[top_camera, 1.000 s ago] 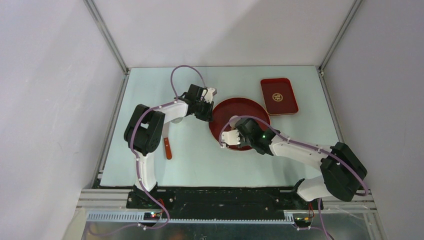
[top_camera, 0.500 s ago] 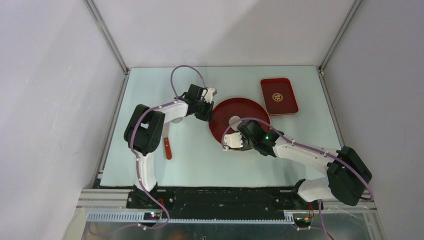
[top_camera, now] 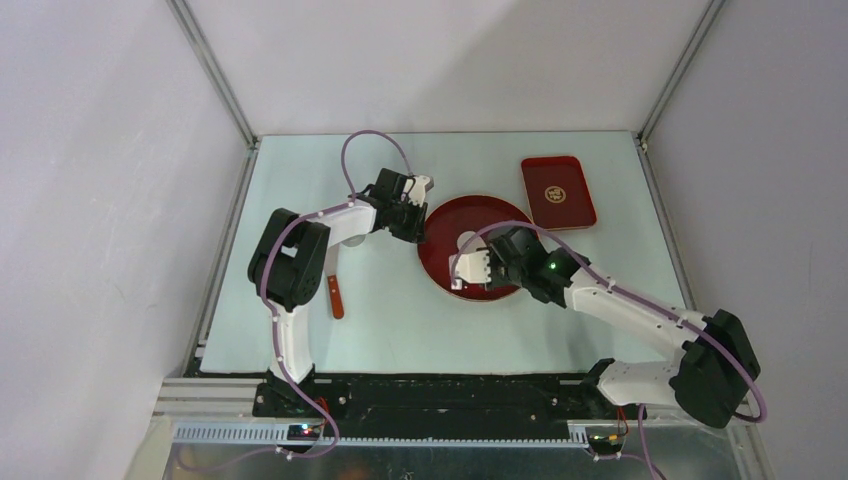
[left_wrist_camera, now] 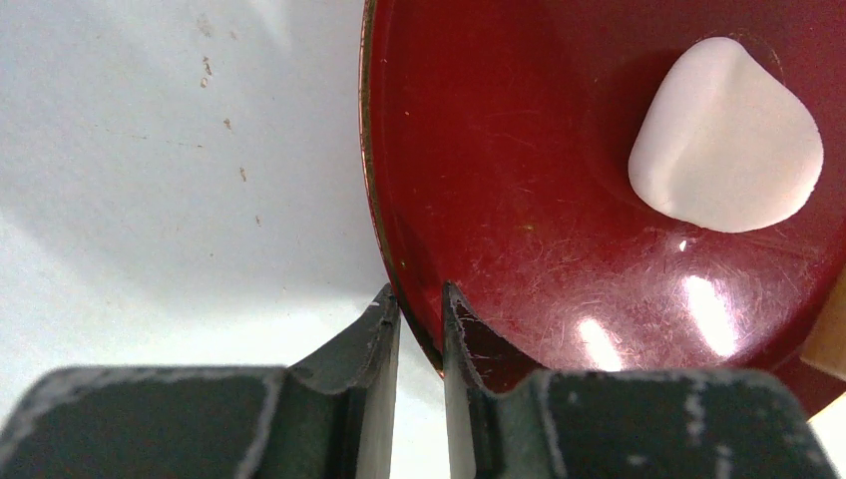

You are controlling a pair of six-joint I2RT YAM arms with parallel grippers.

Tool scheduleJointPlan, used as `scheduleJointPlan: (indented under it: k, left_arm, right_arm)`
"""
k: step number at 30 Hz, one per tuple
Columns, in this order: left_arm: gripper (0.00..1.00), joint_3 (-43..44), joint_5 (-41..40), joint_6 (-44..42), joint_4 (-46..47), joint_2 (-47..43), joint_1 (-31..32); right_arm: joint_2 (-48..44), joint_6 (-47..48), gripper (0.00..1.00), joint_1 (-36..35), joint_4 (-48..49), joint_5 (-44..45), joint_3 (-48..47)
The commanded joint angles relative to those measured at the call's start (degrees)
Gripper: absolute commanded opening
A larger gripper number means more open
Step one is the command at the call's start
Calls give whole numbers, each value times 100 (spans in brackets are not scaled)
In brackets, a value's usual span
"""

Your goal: Roll out the dumpling wrappers from the dough

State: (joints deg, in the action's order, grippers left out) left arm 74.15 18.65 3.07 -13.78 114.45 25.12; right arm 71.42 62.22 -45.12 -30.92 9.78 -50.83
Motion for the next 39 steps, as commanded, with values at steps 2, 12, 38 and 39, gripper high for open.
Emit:
scheduleJointPlan:
  k: [2, 12, 38, 39]
  left_arm:
    - [23, 51, -81, -70, 4, 97, -47]
    - [23, 45, -54, -77, 7, 90, -53]
    - [23, 26, -32, -66, 9, 69, -60]
    - [23, 24, -29, -63, 1, 68, -60]
  right_arm:
    - [165, 420, 0, 1, 1107, 27, -401]
    - [1610, -298, 0, -377, 1823, 1527, -642]
    - [2355, -2135, 0, -1078, -878, 1011, -375]
    - [2318, -2143, 0, -1095, -951, 983, -375]
